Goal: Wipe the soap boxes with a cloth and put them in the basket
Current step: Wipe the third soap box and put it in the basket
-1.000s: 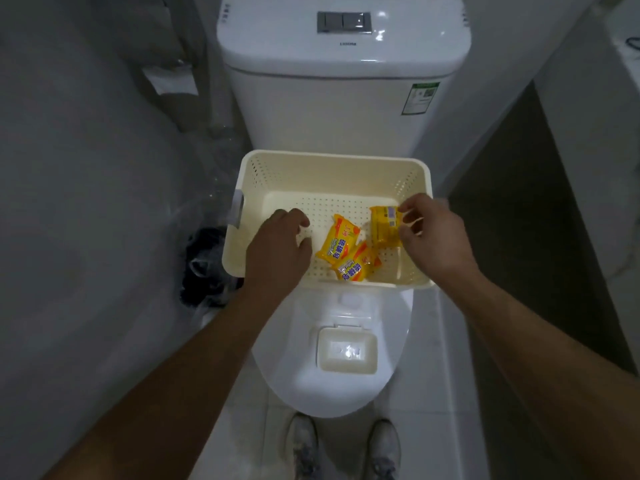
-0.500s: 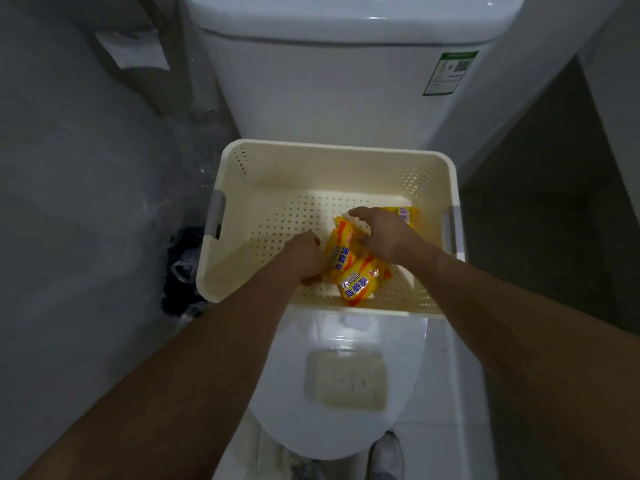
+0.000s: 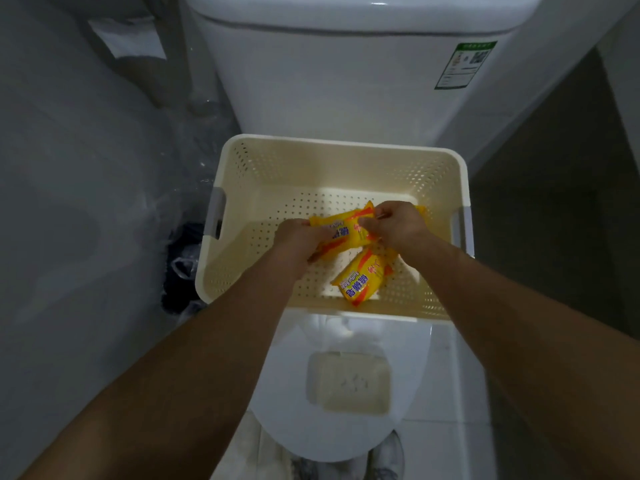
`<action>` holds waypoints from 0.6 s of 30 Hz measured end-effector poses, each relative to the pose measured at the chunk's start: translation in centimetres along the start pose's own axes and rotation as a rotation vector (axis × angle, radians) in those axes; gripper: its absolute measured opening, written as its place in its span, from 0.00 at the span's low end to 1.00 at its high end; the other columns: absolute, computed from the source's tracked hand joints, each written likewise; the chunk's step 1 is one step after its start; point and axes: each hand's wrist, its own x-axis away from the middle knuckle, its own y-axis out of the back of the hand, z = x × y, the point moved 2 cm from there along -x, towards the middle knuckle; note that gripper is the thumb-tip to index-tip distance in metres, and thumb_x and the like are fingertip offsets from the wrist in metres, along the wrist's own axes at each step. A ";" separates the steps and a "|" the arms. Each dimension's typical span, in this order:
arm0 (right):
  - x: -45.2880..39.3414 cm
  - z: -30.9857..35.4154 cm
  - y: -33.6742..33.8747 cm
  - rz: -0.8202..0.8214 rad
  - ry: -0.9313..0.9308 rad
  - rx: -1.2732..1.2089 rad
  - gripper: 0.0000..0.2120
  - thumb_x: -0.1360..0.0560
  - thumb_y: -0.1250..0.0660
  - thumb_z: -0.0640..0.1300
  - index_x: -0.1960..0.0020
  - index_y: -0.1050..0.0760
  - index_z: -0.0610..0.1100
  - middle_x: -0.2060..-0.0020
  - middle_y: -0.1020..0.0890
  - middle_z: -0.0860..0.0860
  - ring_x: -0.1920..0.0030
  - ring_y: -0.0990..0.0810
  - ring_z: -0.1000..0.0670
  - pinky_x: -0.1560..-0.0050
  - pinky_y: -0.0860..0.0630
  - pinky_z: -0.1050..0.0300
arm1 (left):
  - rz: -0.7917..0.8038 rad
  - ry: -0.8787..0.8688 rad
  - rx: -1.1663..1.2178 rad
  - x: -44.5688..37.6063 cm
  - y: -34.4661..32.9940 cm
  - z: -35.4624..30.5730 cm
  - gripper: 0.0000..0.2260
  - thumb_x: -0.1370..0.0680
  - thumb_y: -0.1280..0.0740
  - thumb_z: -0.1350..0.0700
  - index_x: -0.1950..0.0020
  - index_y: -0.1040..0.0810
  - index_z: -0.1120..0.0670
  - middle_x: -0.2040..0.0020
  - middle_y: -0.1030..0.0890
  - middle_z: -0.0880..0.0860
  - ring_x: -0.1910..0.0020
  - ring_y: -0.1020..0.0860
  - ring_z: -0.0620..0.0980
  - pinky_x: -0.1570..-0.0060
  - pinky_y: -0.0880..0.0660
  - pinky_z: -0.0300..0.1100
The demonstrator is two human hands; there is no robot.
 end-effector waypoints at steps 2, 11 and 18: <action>1.2 0.7 0.4 0.032 -0.036 -0.267 0.10 0.26 0.26 0.38 0.58 0.28 0.42 0.66 0.24 0.46 0.71 0.22 0.48 0.62 0.19 0.48 | 0.044 -0.005 0.097 0.6 0.6 -0.5 0.09 0.27 0.25 0.61 0.48 0.19 0.60 0.51 0.17 0.58 0.61 0.19 0.49 0.66 0.24 0.41; 8.7 2.4 2.3 0.080 -0.059 -0.721 0.08 0.23 0.30 0.40 0.60 0.23 0.42 0.59 0.22 0.42 0.61 0.18 0.46 0.66 0.18 0.57 | 0.109 -0.174 0.262 6.9 2.6 -2.6 0.12 0.24 0.28 0.56 0.43 0.20 0.60 0.53 0.16 0.56 0.59 0.18 0.50 0.63 0.20 0.44; 15.1 1.3 3.3 0.022 -0.018 -0.640 0.13 0.21 0.32 0.38 0.50 0.25 0.25 0.55 0.25 0.37 0.55 0.21 0.39 0.62 0.16 0.53 | 0.040 -0.280 0.158 12.9 3.3 -0.7 0.11 0.23 0.29 0.59 0.42 0.18 0.62 0.50 0.15 0.58 0.54 0.15 0.54 0.59 0.18 0.46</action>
